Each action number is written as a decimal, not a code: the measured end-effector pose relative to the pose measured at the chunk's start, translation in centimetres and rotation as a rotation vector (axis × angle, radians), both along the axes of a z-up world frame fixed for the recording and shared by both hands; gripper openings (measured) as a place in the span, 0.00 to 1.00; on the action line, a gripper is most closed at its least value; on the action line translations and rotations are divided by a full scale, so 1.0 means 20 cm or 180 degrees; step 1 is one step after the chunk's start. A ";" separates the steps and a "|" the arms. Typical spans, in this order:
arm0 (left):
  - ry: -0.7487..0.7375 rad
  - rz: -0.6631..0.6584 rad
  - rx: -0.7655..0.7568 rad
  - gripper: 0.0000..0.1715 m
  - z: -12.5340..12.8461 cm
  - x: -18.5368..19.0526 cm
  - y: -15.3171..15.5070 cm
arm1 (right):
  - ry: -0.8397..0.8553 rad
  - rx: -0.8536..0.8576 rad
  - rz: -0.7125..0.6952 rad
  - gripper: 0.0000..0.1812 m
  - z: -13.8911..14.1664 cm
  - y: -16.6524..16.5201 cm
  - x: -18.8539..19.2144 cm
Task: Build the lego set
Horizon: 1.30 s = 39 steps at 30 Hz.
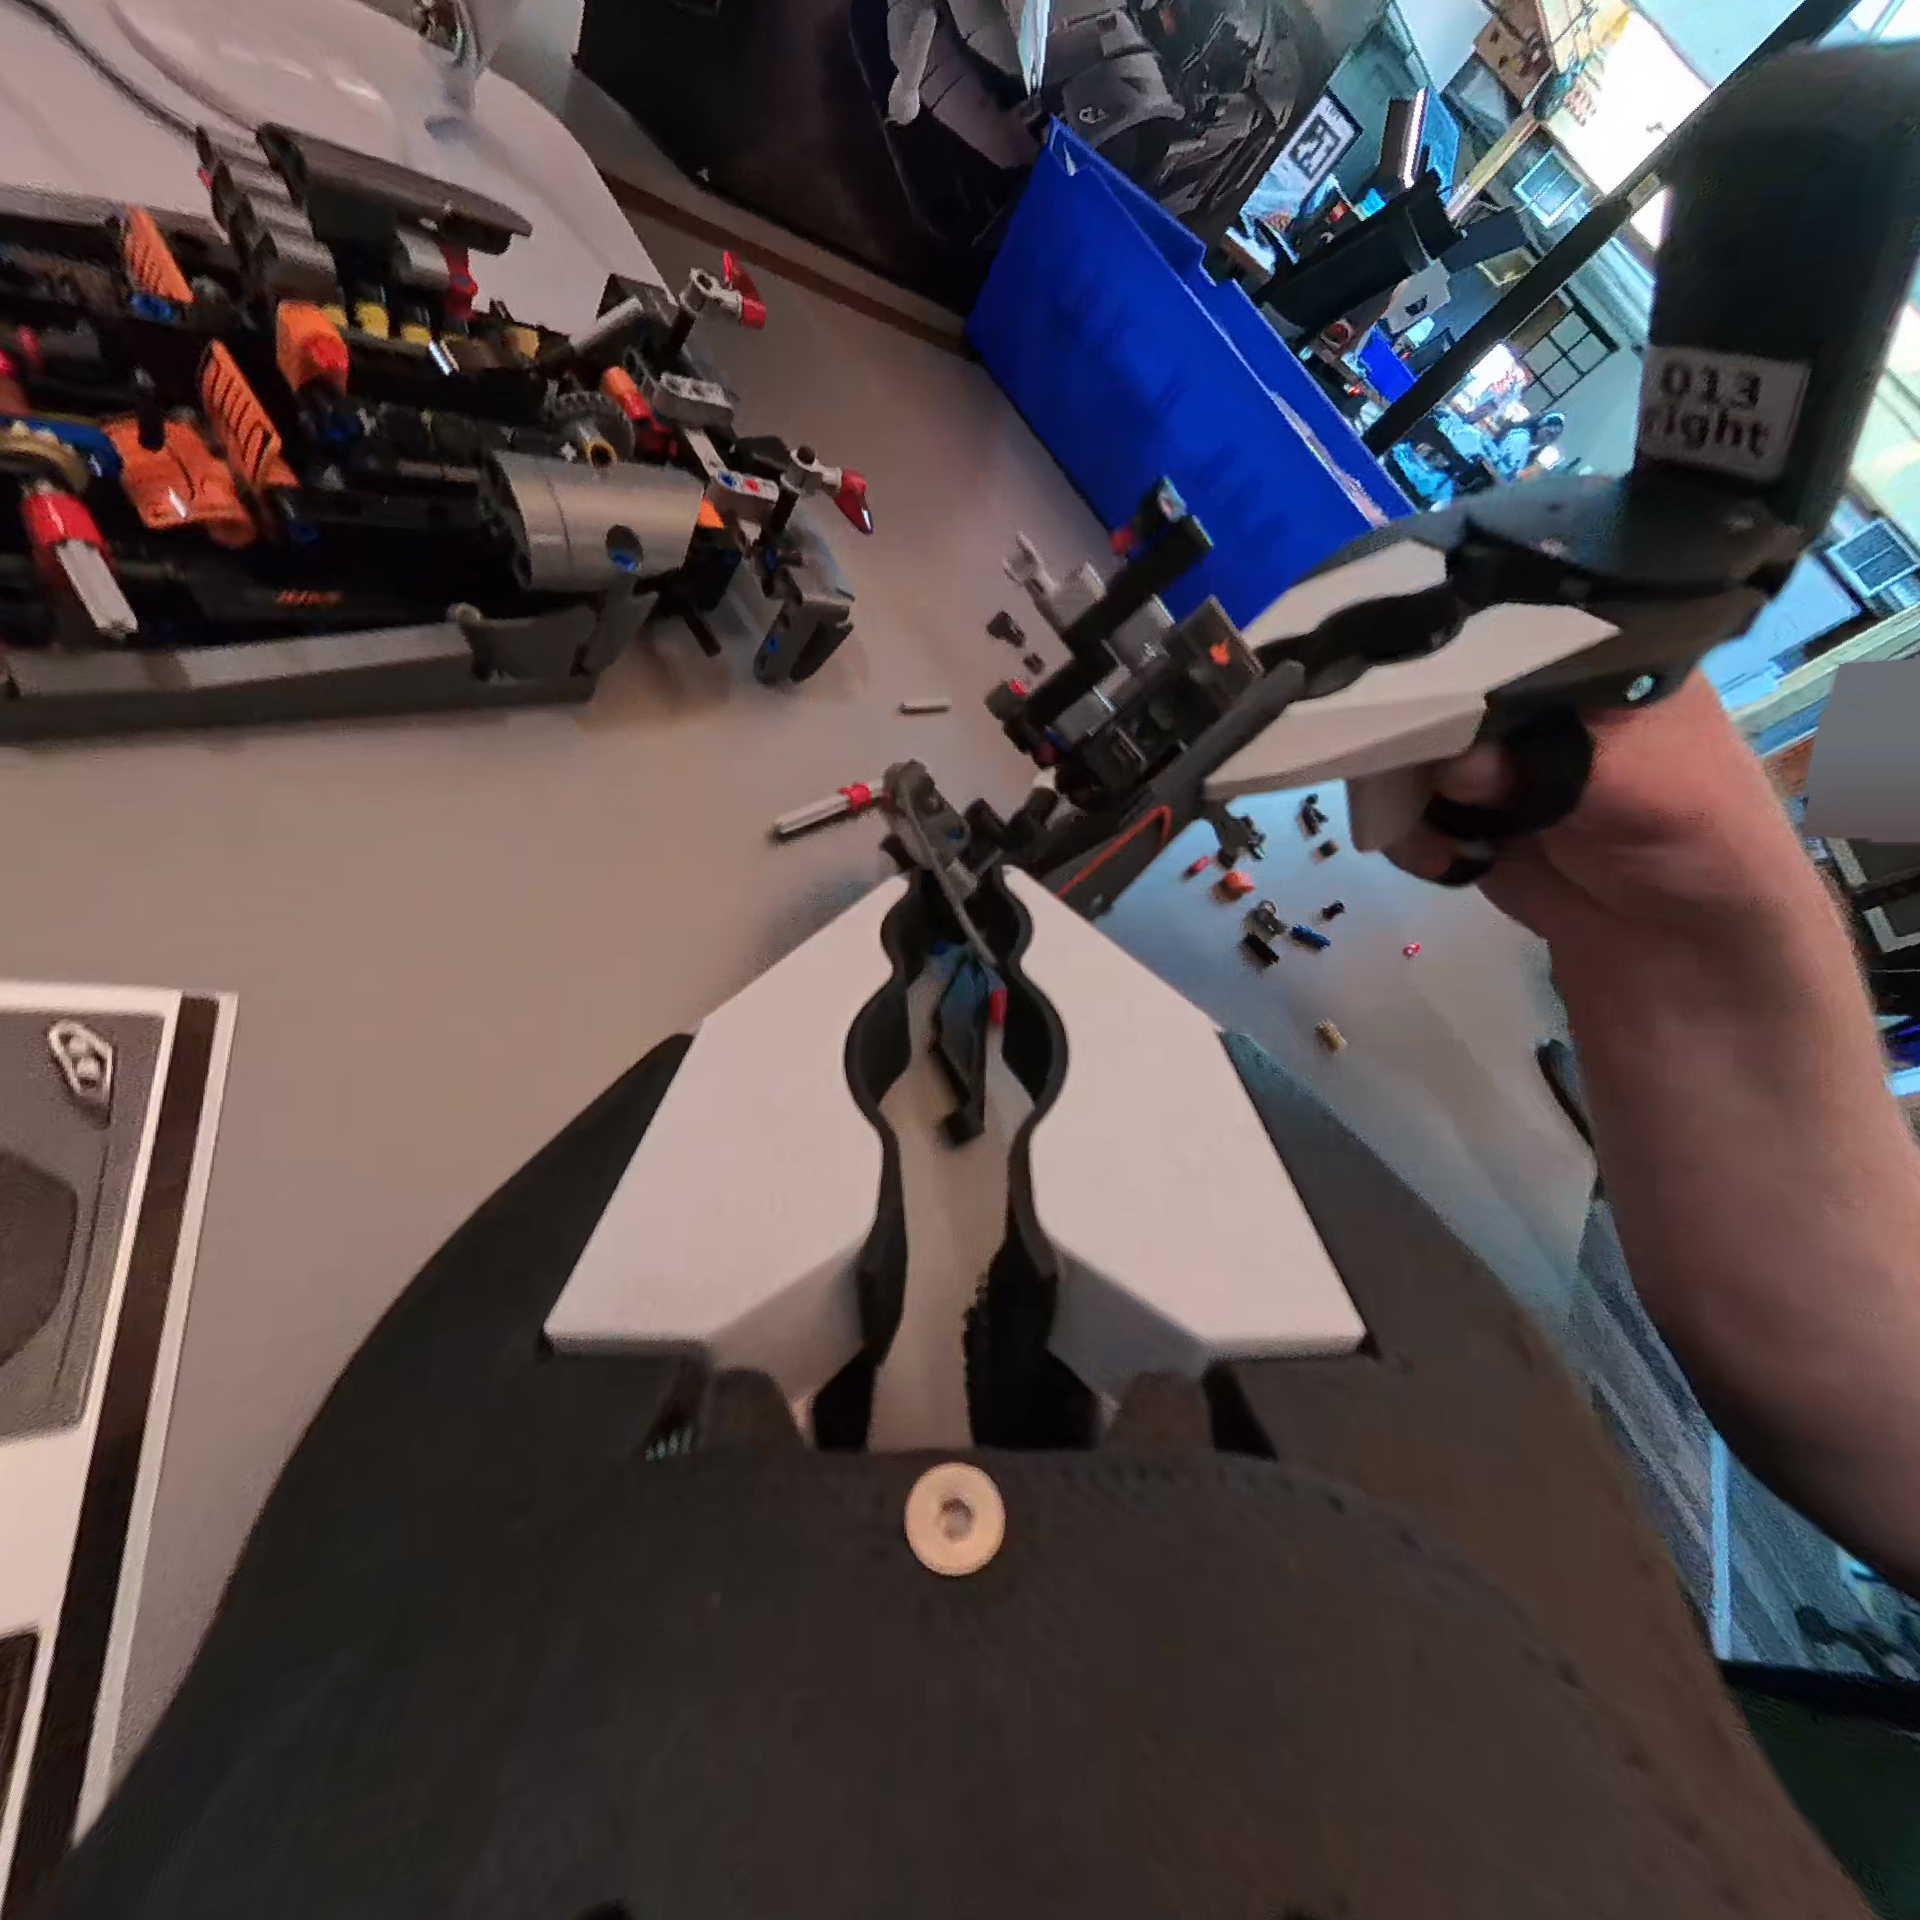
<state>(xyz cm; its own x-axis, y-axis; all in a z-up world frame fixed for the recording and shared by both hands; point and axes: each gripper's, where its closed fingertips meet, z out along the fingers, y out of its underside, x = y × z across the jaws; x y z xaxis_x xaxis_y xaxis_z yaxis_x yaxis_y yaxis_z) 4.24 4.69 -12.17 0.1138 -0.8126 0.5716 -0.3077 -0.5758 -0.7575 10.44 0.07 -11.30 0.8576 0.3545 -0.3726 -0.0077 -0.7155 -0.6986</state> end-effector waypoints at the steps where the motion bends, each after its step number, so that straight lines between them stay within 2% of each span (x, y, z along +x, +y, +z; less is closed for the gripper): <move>1: 0.0005 -0.0011 -0.0047 0.05 0.00 -0.02 -0.01 | -0.0026 -0.0022 0.0095 0.11 0.00 0.02 -0.02; 4: 0.0133 -0.0039 0.0027 0.05 -0.04 -0.11 -0.02 | -0.0216 -0.0102 0.0400 0.10 0.01 0.05 -0.07; 8: 0.0285 -0.0030 0.0148 0.10 -0.07 -0.21 -0.01 | -0.0468 -0.0222 0.0701 0.10 0.01 0.10 -0.15; 11: 0.0400 -0.0010 0.0319 0.15 -0.08 -0.31 0.01 | -0.0595 -0.0274 0.0859 0.10 0.01 0.13 -0.21; 15: 0.0615 -0.0222 0.0374 0.18 -0.13 -0.39 -0.04 | -0.0705 -0.0251 0.0975 0.10 0.03 0.17 -0.27; 16: 0.0578 -0.0248 0.0385 0.13 -0.13 -0.40 -0.05 | -0.0751 -0.0242 0.1018 0.10 0.03 0.17 -0.29; 18: 0.0722 -0.0278 0.0455 0.14 -0.16 -0.43 -0.05 | -0.0911 -0.0240 0.1119 0.10 0.03 0.17 -0.31; 21: 0.0695 -0.0291 0.0462 0.19 -0.15 -0.49 -0.07 | -0.1199 -0.0186 0.1348 0.09 0.03 0.16 -0.35; 25: 0.0613 -0.0324 0.0527 0.20 -0.10 -0.58 -0.06 | -0.1491 -0.0127 0.1624 0.09 0.04 0.16 -0.39; 30: 0.0572 -0.0503 0.0843 0.17 -0.09 -0.57 -0.11 | -0.1764 -0.0070 0.1977 0.10 0.04 0.16 -0.44; 33: 0.0927 -0.0540 0.1180 0.16 -0.19 -0.55 -0.12 | -0.1917 -0.0039 0.2075 0.10 0.04 0.17 -0.45; 39: 0.1038 -0.0619 0.1447 0.14 -0.25 -0.52 -0.18 | -0.2149 0.0138 0.2392 0.10 0.03 0.14 -0.50</move>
